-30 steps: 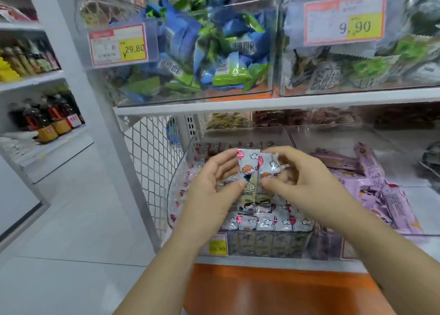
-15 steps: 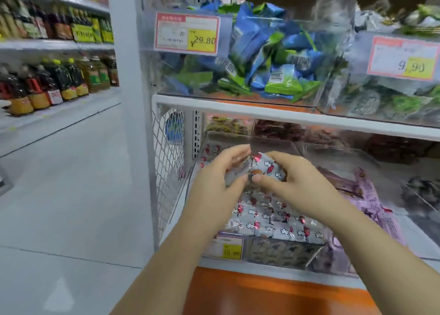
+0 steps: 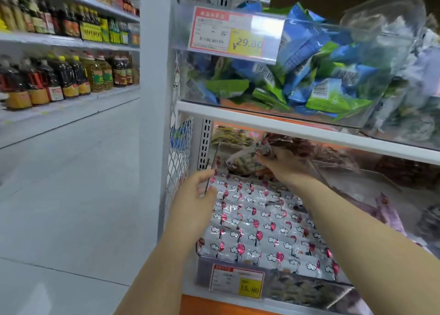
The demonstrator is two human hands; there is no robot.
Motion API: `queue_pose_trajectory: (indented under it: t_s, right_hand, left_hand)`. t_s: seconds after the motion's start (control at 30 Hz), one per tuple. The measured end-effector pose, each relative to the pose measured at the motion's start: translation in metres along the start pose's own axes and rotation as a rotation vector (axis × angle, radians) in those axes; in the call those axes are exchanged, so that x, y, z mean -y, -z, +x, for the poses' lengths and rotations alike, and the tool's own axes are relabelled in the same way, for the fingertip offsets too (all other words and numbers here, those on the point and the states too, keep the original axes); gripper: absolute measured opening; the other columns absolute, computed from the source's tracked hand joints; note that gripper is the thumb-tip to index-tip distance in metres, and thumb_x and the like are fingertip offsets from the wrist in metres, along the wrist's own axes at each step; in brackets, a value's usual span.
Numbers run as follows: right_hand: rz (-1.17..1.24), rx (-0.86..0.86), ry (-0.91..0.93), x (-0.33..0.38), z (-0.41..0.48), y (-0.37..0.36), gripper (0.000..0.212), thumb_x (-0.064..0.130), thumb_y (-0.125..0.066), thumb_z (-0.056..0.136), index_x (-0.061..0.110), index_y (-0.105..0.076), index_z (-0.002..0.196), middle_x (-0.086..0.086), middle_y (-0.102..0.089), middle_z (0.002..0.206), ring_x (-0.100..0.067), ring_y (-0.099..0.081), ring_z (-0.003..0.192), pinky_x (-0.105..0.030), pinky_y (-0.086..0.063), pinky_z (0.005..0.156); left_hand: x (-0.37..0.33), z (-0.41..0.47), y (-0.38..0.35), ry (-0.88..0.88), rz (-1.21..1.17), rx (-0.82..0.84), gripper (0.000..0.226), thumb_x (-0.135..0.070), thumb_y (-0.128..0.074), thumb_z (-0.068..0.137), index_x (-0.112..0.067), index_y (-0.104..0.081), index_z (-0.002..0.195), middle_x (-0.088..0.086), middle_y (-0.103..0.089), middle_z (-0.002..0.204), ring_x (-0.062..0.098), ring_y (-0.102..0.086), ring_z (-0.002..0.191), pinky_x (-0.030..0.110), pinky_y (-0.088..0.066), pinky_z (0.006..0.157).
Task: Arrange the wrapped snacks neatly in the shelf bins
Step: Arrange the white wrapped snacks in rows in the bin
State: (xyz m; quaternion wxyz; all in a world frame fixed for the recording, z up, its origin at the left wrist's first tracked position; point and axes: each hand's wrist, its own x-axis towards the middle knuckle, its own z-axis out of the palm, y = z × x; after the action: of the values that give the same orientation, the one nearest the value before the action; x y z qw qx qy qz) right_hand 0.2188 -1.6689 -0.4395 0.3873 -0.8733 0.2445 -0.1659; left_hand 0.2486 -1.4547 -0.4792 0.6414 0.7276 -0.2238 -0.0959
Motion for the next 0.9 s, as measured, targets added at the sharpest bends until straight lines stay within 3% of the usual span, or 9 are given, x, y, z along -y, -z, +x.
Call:
queue_pose_trajectory:
  t_s: [0.1,0.2,0.3,0.37,0.47,0.57,0.67,0.8,0.9]
  right_hand:
    - [-0.239,0.023,0.079,-0.003,0.005,0.007,0.033,0.038,-0.053,0.093,0.016,-0.055,0.117,0.005,-0.059,0.088,-0.003,-0.053,0.069,-0.017,-0.036,0.057]
    - [-0.394,0.065,0.151,0.006,0.011,0.013,0.034,0.034,-0.056,0.092,0.015,-0.055,0.120,0.001,-0.061,0.098,-0.010,-0.053,0.079,-0.019,-0.035,0.060]
    - [-0.512,0.108,0.211,0.015,0.019,0.008,0.044,0.031,-0.057,0.092,0.011,-0.050,0.130,-0.008,-0.055,0.129,-0.022,-0.053,0.112,-0.024,-0.039,0.085]
    - [-0.569,0.126,0.215,0.019,0.024,0.003,0.049,0.030,-0.058,0.092,0.007,-0.047,0.134,-0.013,-0.049,0.137,-0.025,-0.049,0.121,-0.027,-0.037,0.095]
    - [-0.582,0.146,0.221,0.023,0.030,-0.004,0.043,0.028,-0.060,0.091,0.001,-0.054,0.124,-0.013,-0.061,0.112,-0.020,-0.056,0.092,-0.024,-0.040,0.075]
    - [-0.570,0.169,0.215,0.022,0.028,-0.020,0.033,0.027,-0.062,0.089,0.002,-0.058,0.110,0.001,-0.057,0.085,-0.017,-0.053,0.078,-0.022,-0.037,0.063]
    - [-0.462,0.057,0.215,0.014,0.024,-0.030,0.048,0.034,-0.062,0.088,0.011,-0.050,0.128,-0.003,-0.056,0.125,-0.022,-0.052,0.116,-0.027,-0.037,0.096]
    - [-0.447,-0.148,0.343,0.018,0.015,-0.026,0.040,0.031,-0.053,0.094,0.024,-0.050,0.133,0.004,-0.050,0.138,-0.018,-0.047,0.126,-0.036,-0.037,0.107]
    - [-0.733,0.012,0.431,0.017,0.000,-0.031,0.044,0.025,-0.038,0.100,0.020,-0.035,0.144,0.005,-0.031,0.152,-0.015,-0.025,0.140,-0.031,-0.019,0.114]
  left_hand:
    - [-0.001,0.000,-0.001,0.018,-0.019,0.001,0.034,-0.013,-0.050,0.095,-0.034,-0.054,0.121,-0.014,-0.052,0.127,-0.012,-0.055,0.085,0.002,-0.040,0.052]
    - [-0.002,-0.001,-0.001,0.039,-0.039,0.005,0.033,-0.014,-0.049,0.095,-0.035,-0.054,0.120,-0.012,-0.052,0.128,-0.010,-0.054,0.086,0.002,-0.039,0.045]
    - [-0.002,-0.002,-0.001,0.064,-0.030,0.018,0.032,-0.014,-0.048,0.096,-0.038,-0.053,0.115,-0.009,-0.054,0.130,0.025,-0.058,0.109,0.006,-0.039,0.044]
    - [-0.002,-0.002,-0.001,0.072,-0.021,0.031,0.032,-0.013,-0.047,0.096,-0.036,-0.053,0.118,-0.001,-0.056,0.130,0.030,-0.056,0.110,0.013,-0.048,0.051]
    - [-0.001,-0.001,-0.001,0.076,-0.009,0.042,0.031,-0.015,-0.047,0.096,-0.037,-0.053,0.117,0.004,-0.057,0.129,0.032,-0.052,0.119,0.028,-0.054,0.069]
    - [0.002,0.000,-0.002,0.082,-0.025,0.035,0.030,-0.016,-0.048,0.096,-0.038,-0.054,0.115,0.001,-0.059,0.127,0.031,-0.054,0.117,0.025,-0.052,0.068]
    - [0.001,-0.001,-0.001,0.089,-0.049,0.033,0.032,-0.014,-0.048,0.096,-0.036,-0.055,0.118,0.005,-0.059,0.126,0.029,-0.057,0.106,0.018,-0.047,0.047]
    - [-0.002,-0.001,-0.001,0.081,-0.031,0.051,0.034,-0.014,-0.047,0.096,-0.035,-0.054,0.121,0.008,-0.058,0.128,0.038,-0.048,0.120,0.042,-0.050,0.083]
    - [0.001,-0.001,-0.001,0.079,-0.044,0.049,0.034,-0.014,-0.047,0.096,-0.034,-0.055,0.122,0.009,-0.059,0.126,0.036,-0.053,0.113,0.036,-0.055,0.069]
